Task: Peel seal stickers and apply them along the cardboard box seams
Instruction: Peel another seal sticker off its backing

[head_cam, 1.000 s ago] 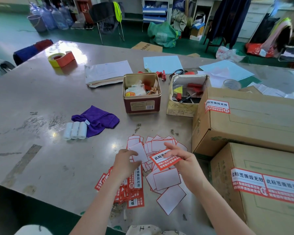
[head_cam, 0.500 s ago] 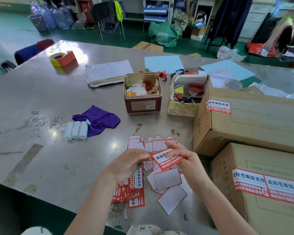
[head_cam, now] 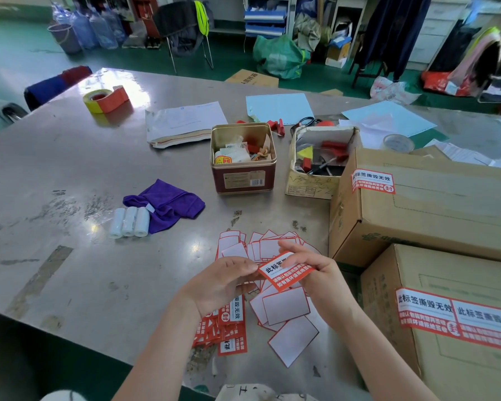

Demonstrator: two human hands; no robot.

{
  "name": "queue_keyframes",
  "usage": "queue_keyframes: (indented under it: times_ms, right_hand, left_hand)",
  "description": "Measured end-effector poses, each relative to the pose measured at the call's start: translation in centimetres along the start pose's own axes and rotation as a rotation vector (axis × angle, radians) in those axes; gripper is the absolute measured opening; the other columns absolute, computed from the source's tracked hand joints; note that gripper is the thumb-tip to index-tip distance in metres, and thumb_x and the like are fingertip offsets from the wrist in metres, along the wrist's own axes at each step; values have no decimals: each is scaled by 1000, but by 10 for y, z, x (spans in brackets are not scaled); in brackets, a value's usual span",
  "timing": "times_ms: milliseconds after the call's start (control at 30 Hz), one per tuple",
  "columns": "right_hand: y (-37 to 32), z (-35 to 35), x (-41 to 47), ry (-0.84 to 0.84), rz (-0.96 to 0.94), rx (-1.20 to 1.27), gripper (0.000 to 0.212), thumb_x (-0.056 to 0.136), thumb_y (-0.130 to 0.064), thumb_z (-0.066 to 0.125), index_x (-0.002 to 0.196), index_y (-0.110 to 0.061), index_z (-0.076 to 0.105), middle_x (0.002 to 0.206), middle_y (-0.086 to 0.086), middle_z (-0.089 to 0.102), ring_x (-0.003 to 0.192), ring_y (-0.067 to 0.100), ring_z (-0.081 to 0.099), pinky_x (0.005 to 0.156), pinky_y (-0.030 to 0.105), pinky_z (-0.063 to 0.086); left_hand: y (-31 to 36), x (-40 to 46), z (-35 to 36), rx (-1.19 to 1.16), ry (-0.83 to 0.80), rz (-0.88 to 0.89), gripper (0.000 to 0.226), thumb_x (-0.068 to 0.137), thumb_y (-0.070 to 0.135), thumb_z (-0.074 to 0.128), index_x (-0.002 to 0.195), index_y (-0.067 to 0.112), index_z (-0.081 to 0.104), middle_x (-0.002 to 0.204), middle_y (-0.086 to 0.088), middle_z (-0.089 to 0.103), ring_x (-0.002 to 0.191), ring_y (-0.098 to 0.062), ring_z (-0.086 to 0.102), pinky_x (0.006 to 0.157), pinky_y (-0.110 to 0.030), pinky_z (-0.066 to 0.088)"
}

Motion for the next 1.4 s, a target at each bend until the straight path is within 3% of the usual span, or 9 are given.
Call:
queue_keyframes:
  times_ms: [233, 367, 433, 500, 567, 800, 933, 1000, 1400]
  right_hand:
    - [3, -2, 2, 12, 9, -23, 32, 89, 2, 56, 76, -18, 77, 110, -16, 67, 104, 1, 62, 82, 29, 56]
    - [10, -4, 4, 62, 50, -112, 29, 91, -6, 57, 104, -28, 70, 113, -10, 65, 97, 7, 66, 71, 19, 56]
    - [12, -7, 6, 96, 69, -196, 38, 92, -10, 56, 121, -34, 55, 123, -5, 60, 109, 11, 61, 79, 20, 55]
    - [9, -14, 8, 168, 83, -271, 53, 93, -5, 51, 135, -35, 38, 140, -4, 46, 127, 15, 47, 97, 32, 46]
    - [-1, -20, 5, 227, 65, -316, 56, 93, -3, 48, 139, -32, 33, 146, -4, 39, 133, 16, 40, 101, 35, 42]
    - [-18, 11, 1, 31, -76, -484, 29, 90, -24, 58, 118, -31, 58, 123, -11, 58, 115, 14, 55, 98, 34, 49]
    - [-19, 19, 1, -9, -107, -517, 22, 89, -17, 60, 110, -22, 64, 94, -20, 61, 91, -1, 61, 78, 11, 50]
    - [-19, 17, 1, 22, -124, -541, 18, 88, -15, 60, 104, -21, 67, 86, -24, 59, 82, -5, 59, 71, 7, 48]
    - [-22, 11, -1, 105, -186, -573, 15, 88, -14, 62, 98, -17, 72, 80, -18, 61, 78, 0, 60, 72, 11, 50]
  left_hand:
    - [1, -2, 0, -37, -18, 23, 18, 77, 24, 62, 79, 14, 77, 100, -8, 72, 100, -22, 62, 90, -30, 48]
    - [4, -2, -4, -97, -4, 60, 17, 78, 19, 64, 85, 10, 76, 104, -14, 71, 105, -26, 61, 92, -31, 49]
    - [8, -3, -8, -129, 22, 92, 13, 82, 19, 66, 85, 11, 77, 106, -15, 70, 106, -26, 62, 95, -34, 48]
    - [13, -4, -14, -118, 90, 129, 14, 81, 19, 65, 82, 13, 77, 106, -12, 70, 105, -23, 62, 96, -35, 46]
    - [17, -4, -19, -38, 202, 150, 14, 82, 22, 64, 82, 15, 76, 101, -5, 73, 100, -18, 64, 93, -30, 47]
    - [26, -7, -13, 397, 391, 212, 11, 89, 28, 60, 91, 25, 70, 94, 8, 70, 92, -6, 63, 79, -18, 46]
    - [27, -5, -7, 426, 371, 233, 12, 89, 25, 60, 93, 22, 71, 97, 1, 69, 97, -13, 62, 84, -23, 48]
    - [27, -4, -4, 439, 352, 240, 14, 89, 24, 61, 95, 17, 72, 96, -2, 69, 97, -18, 62, 86, -29, 49]
    - [39, -8, 6, 590, 385, 316, 14, 89, 23, 61, 94, 15, 71, 96, -2, 65, 94, -15, 59, 77, -19, 47]
Point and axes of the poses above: each hand's wrist, its own x-axis towards the middle knuckle, its own z-axis out of the palm, y = z × x, the point moved 9 cm from there along x, towards the middle knuckle
